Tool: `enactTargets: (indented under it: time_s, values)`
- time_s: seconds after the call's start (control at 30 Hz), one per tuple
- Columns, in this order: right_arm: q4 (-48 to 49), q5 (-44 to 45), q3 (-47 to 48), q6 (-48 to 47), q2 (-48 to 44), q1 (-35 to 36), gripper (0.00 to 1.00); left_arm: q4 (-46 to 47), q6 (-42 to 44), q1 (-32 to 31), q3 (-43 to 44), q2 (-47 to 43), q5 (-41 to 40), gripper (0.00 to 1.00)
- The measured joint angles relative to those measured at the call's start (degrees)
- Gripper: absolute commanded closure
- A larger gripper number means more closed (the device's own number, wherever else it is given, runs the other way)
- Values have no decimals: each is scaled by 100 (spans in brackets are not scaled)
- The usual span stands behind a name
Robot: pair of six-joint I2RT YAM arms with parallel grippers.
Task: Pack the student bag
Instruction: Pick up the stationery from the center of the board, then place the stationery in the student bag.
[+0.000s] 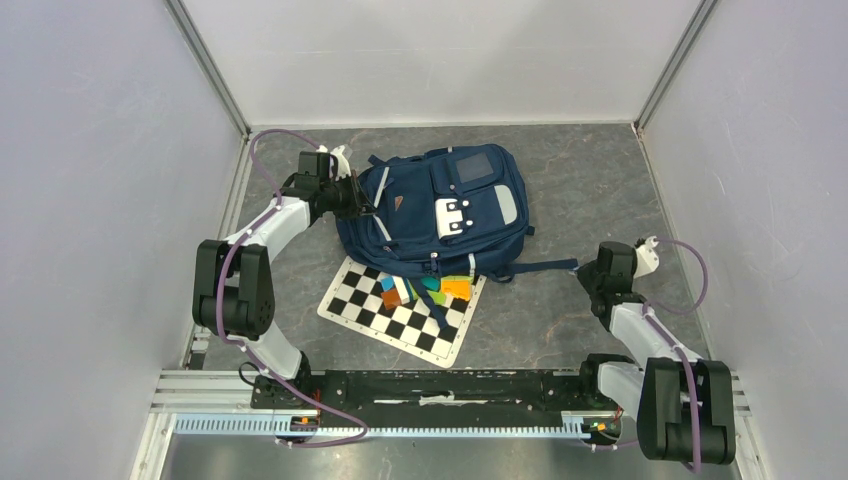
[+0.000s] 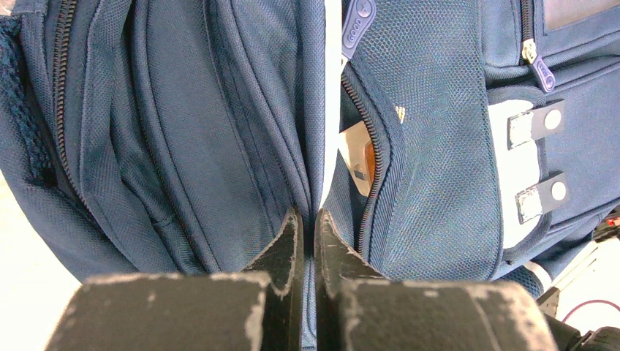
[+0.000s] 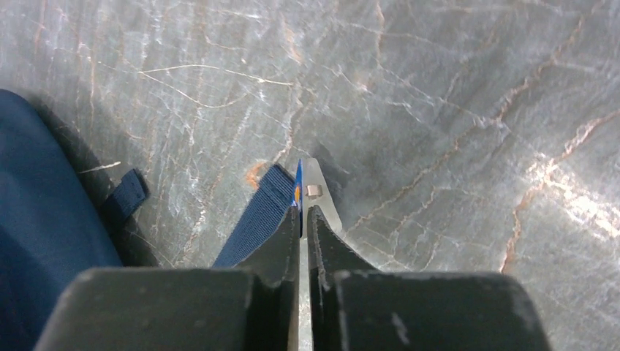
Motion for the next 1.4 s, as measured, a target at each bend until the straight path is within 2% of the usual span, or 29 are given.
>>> enactTargets:
  time_s: [0.27, 0.43, 0.53, 0.67, 0.8, 1.03, 1.17, 1.4]
  values:
    - [-136, 24, 76, -566, -256, 0, 100, 0, 0, 0, 0, -2, 0, 98]
    - [-221, -225, 83, -1200, -1014, 101, 100, 0, 0, 0, 0, -4, 0, 98]
    - [-192, -339, 205, -1554, -1320, 479, 100, -2, 2, 0, 0, -11, 0, 98]
    - [-136, -439, 776, -1987, -1163, 1471, 100, 0, 0, 0, 0, -17, 0, 98]
    - [52, -619, 1799, -2389, -321, 2601, 100, -4, 2, 0, 0, -33, 0, 98]
    - [254, -850, 3862, -2881, 1834, 4380, 100, -28, 0, 0, 0, -76, -2, 98]
    - [330, -973, 4854, -2907, 3010, 4955, 100, -39, 0, 0, 0, -81, -4, 98]
    - [267, -929, 6240, -2629, 4629, 5272, 100, -52, 0, 0, 0, -103, -4, 98]
